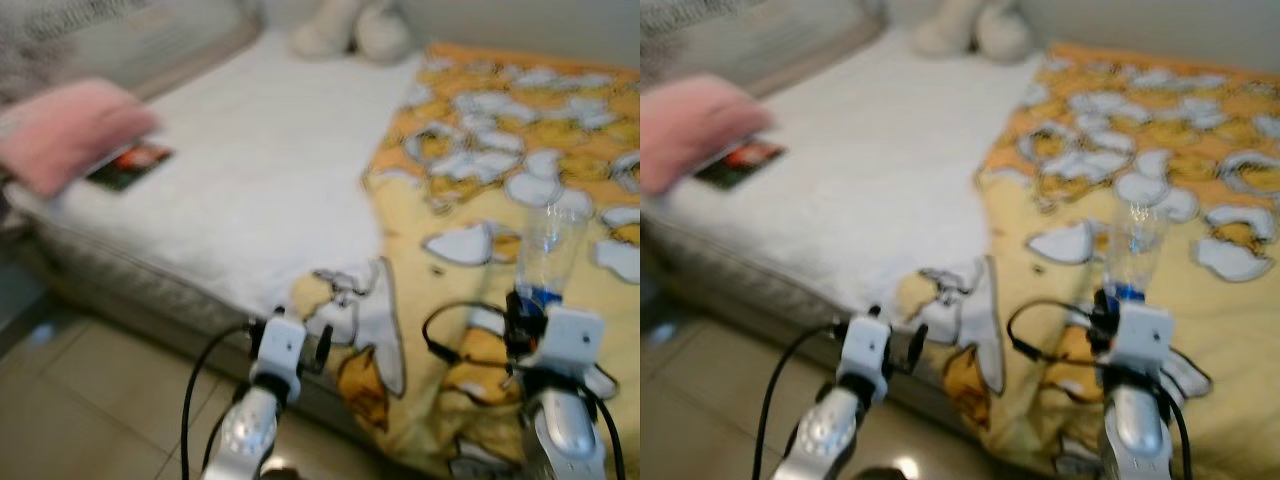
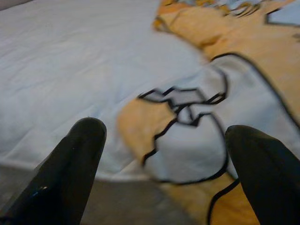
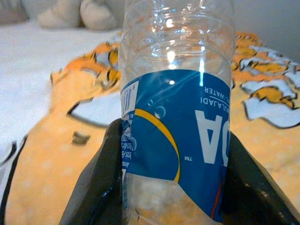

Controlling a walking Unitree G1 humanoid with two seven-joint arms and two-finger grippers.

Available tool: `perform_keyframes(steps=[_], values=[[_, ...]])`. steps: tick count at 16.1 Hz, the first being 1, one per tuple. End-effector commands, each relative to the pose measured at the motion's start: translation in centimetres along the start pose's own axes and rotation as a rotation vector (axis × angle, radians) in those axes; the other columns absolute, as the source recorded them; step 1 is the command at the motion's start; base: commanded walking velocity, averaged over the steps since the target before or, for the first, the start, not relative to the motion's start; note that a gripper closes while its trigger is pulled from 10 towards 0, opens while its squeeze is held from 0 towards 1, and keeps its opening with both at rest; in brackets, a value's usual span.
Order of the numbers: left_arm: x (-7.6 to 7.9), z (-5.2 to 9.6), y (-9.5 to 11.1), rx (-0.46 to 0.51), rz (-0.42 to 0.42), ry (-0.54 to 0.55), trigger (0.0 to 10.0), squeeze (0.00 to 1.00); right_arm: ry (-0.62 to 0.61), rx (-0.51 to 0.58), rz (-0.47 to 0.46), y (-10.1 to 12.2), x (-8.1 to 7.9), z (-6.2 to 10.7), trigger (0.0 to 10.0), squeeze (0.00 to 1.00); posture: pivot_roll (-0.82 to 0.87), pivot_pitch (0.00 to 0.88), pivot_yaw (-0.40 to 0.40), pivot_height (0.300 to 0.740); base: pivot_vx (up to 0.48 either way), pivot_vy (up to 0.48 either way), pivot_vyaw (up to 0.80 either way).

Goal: Clean up the room

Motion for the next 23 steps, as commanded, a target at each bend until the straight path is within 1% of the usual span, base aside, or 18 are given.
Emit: perform_keyframes(steps=[1, 3, 4, 5, 6, 7, 8, 9, 10, 13, 14, 15, 16, 17, 19, 20, 22, 23], values=[[2.7, -0.8, 1.3, 0.045, 0.078, -0.003, 10.0, 0.00, 0.009, 0.020, -0.017, 0.6, -0.2, -0.4, 10.0, 0.20, 0.04, 0.000, 0.002, 0.736, 0.000, -0.480, 0.75], [2.6, -0.8, 1.2, 0.067, 0.070, 0.025, 10.0, 0.00, 0.022, -0.011, -0.033, -0.1, -0.5, -0.8, 10.0, 0.20, 0.05, 0.000, -0.001, 0.736, 0.000, -0.480, 0.74], [2.6, -0.8, 1.2, 0.070, 0.067, 0.030, 10.0, 0.00, 0.022, -0.012, -0.034, -0.2, -0.5, -0.9, 10.0, 0.20, 0.05, 0.000, -0.001, 0.736, 0.000, -0.480, 0.73], [-2.5, -1.1, 2.9, 0.097, 0.045, 0.071, 10.0, 0.00, 0.026, -0.016, -0.036, -0.2, -0.6, -1.1, 10.0, 0.20, 0.06, 0.000, -0.002, 0.736, 0.000, -0.480, 0.71], [-8.7, -0.7, 6.9, 0.163, 0.017, 0.092, 10.0, 0.00, 0.032, -0.020, -0.036, -0.3, -0.6, -1.2, 10.0, 0.21, 0.06, 0.000, -0.003, 0.736, 0.000, -0.480, 0.71], [-9.9, -0.5, 7.9, 0.181, 0.007, 0.094, 10.0, 0.00, 0.036, -0.023, -0.036, -0.4, -0.7, -1.3, 10.0, 0.21, 0.06, 0.000, -0.003, 0.736, 0.000, -0.480, 0.70], [-10.3, -0.4, 7.9, 0.176, -0.009, 0.113, 10.0, 0.00, 0.045, -0.025, -0.034, -0.5, -0.9, -1.4, 10.0, 0.21, 0.07, 0.000, -0.004, 0.736, 0.000, -0.480, 0.69], [-10.6, -0.6, 7.4, 0.165, -0.041, 0.141, 10.0, 0.00, 0.056, -0.030, -0.034, -0.7, -1.1, -1.5, 10.0, 0.22, 0.07, 0.000, -0.009, 0.736, 0.000, -0.480, 0.68], [-10.7, -0.6, 7.3, 0.162, -0.050, 0.148, 10.0, 0.00, 0.059, -0.030, -0.035, -0.7, -1.1, -1.5, 10.0, 0.22, 0.07, 0.000, -0.013, 0.736, 0.000, -0.480, 0.68], [-11.4, -0.4, 6.4, 0.105, -0.019, 0.169, 10.0, 0.00, 0.078, -0.035, -0.024, -0.8, -1.2, -1.5, 10.0, 0.22, 0.07, 0.000, -0.022, 0.736, 0.000, -0.480, 0.68], [-12.6, 0.6, 5.5, 0.067, -0.004, 0.223, 10.0, 0.00, 0.073, -0.032, -0.024, -0.8, -0.9, -1.5, 10.0, 0.22, 0.07, 0.000, -0.022, 0.736, 0.000, -0.480, 0.68], [-12.9, 1.1, 5.0, 0.055, -0.006, 0.236, 10.0, 0.00, 0.072, -0.031, -0.024, -0.8, -0.8, -1.6, 10.0, 0.22, 0.07, 0.000, -0.022, 0.736, 0.000, -0.480, 0.67], [-12.9, 1.2, 4.7, 0.052, 0.001, 0.241, 10.0, 0.00, 0.074, -0.033, -0.022, -0.9, -0.9, -1.6, 10.0, 0.22, 0.08, 0.000, -0.024, 0.736, 0.000, -0.480, 0.67], [-12.9, 1.2, 4.8, 0.058, 0.002, 0.242, 10.0, 0.00, 0.076, -0.034, -0.022, -0.9, -1.0, -1.6, 10.0, 0.23, 0.08, 0.000, -0.024, 0.736, 0.000, -0.480, 0.67], [-13.0, 0.7, 4.9, 0.050, 0.014, 0.248, 10.0, 0.00, 0.082, -0.036, -0.023, -1.0, -1.2, -1.6, 10.0, 0.23, 0.08, 0.000, -0.024, 0.736, 0.000, 0.000, 0.67], [-13.1, 0.5, 5.6, 0.081, -0.015, 0.248, 10.0, 0.00, 0.084, -0.035, -0.023, -1.0, -1.3, -1.7, 10.0, 0.23, 0.08, 0.000, -0.021, 0.736, 0.000, 0.000, 0.67], [-13.1, 0.1, 6.4, 0.104, -0.042, 0.239, 10.0, 0.00, 0.085, -0.034, -0.019, -1.1, -1.3, -1.7, 10.0, 0.24, 0.07, 0.000, -0.017, 0.736, 0.000, 0.000, 0.67], [-13.0, 0.0, 6.4, 0.097, -0.045, 0.236, 10.0, 0.00, 0.075, -0.046, -0.021, -1.3, -1.2, -1.7, 10.0, 0.22, 0.07, 0.000, -0.012, 0.736, 0.000, 0.000, 0.68]])
Point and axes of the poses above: a point about 5 cm out from each wrist's last joint towards the gripper, its own z axis pointing back from the gripper into the wrist, its own y axis along the axis of the wrist's last joint, x = y × z, the point moved 3 cm from there along -z, pointing out of the wrist towards the gripper
